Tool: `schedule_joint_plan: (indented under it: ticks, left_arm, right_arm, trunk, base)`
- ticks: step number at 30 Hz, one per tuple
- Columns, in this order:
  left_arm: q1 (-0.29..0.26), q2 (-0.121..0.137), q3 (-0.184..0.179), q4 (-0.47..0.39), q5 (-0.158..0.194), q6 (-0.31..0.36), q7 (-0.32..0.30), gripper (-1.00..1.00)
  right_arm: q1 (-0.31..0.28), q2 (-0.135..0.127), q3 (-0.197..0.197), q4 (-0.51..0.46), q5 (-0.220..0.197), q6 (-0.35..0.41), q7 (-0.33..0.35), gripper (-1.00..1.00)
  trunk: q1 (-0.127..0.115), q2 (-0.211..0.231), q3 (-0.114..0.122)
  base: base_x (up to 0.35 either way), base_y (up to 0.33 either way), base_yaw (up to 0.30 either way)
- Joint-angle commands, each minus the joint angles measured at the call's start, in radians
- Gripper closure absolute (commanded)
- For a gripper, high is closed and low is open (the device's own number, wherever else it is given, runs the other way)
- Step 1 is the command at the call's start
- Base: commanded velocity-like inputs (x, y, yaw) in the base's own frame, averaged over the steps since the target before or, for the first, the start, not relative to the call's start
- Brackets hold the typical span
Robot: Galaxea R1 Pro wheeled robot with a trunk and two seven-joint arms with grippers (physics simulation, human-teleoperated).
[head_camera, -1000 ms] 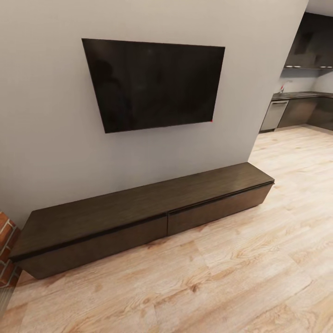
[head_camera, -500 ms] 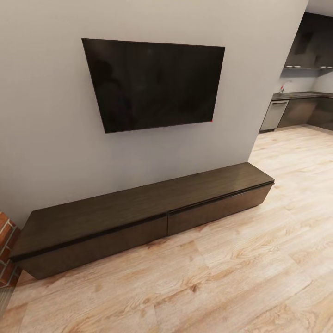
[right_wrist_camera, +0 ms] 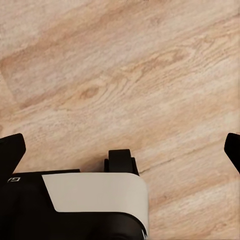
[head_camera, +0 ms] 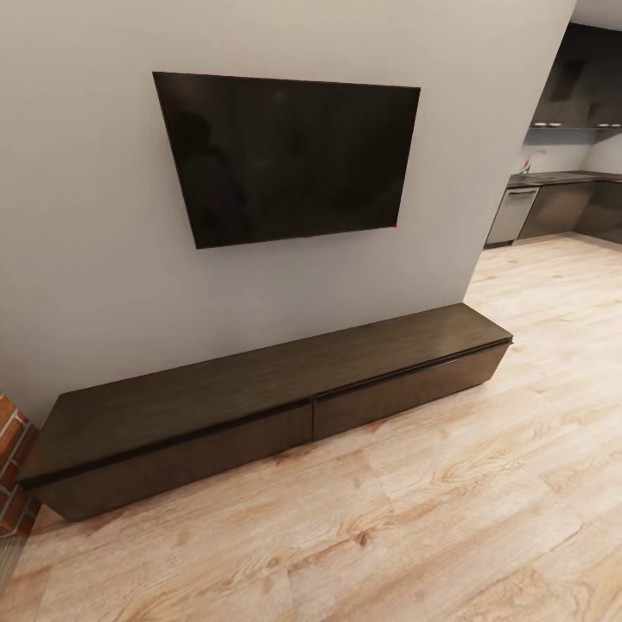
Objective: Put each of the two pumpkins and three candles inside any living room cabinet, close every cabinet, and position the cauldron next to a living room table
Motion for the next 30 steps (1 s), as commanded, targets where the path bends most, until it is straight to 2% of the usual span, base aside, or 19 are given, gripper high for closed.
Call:
schedule_joint_plan:
  ticks: [1, 30]
  left_arm:
    - [0.001, 0.001, -0.005, -0.002, 0.010, 0.006, -0.001, -1.00]
    - [0.003, 0.001, -0.006, -0.002, 0.011, 0.006, -0.001, -1.00]
  right_arm:
    - [-0.001, 0.001, 0.009, 0.003, -0.007, -0.004, 0.000, -1.00]
    - [-0.001, 0.006, 0.009, -0.006, -0.014, -0.008, 0.002, -1.00]
  trunk:
    - [0.000, 0.000, -0.001]
    - [0.000, 0.000, -0.001]
  base:
    - [0.000, 0.000, 0.000]
    - [0.000, 0.000, 0.000]
